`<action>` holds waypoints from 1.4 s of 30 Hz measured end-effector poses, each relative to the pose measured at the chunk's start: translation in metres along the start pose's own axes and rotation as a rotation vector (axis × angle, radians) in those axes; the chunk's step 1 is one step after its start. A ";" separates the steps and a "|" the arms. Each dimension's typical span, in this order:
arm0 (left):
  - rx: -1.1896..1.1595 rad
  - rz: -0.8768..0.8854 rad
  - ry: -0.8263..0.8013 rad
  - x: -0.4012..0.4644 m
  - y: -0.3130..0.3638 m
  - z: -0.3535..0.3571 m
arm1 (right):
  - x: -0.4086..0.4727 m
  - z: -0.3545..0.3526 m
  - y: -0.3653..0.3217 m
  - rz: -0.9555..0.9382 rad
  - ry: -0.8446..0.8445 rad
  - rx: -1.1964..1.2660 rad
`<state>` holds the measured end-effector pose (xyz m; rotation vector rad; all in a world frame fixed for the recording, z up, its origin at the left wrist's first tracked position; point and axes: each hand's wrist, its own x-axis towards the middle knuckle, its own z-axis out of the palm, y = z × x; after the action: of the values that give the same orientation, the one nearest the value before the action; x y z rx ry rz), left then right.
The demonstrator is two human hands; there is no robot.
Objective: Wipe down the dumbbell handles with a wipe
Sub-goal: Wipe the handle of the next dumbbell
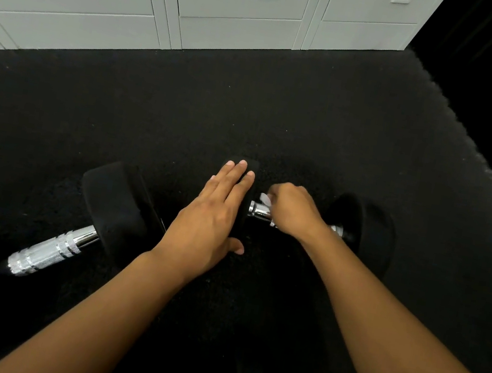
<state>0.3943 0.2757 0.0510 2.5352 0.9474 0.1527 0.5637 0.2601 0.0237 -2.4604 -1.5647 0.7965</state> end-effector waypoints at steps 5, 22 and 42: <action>-0.006 -0.004 -0.005 0.003 -0.001 -0.001 | -0.013 0.007 -0.001 -0.092 0.104 0.036; 0.006 -0.013 -0.009 0.000 0.001 -0.001 | -0.026 0.021 0.001 -0.237 0.255 0.062; -0.157 0.114 0.311 0.015 0.045 0.008 | -0.092 -0.024 0.022 -0.308 0.303 0.330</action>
<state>0.4341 0.2523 0.0626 2.4611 0.8626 0.6456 0.5637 0.1744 0.0696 -1.9412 -1.5065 0.5471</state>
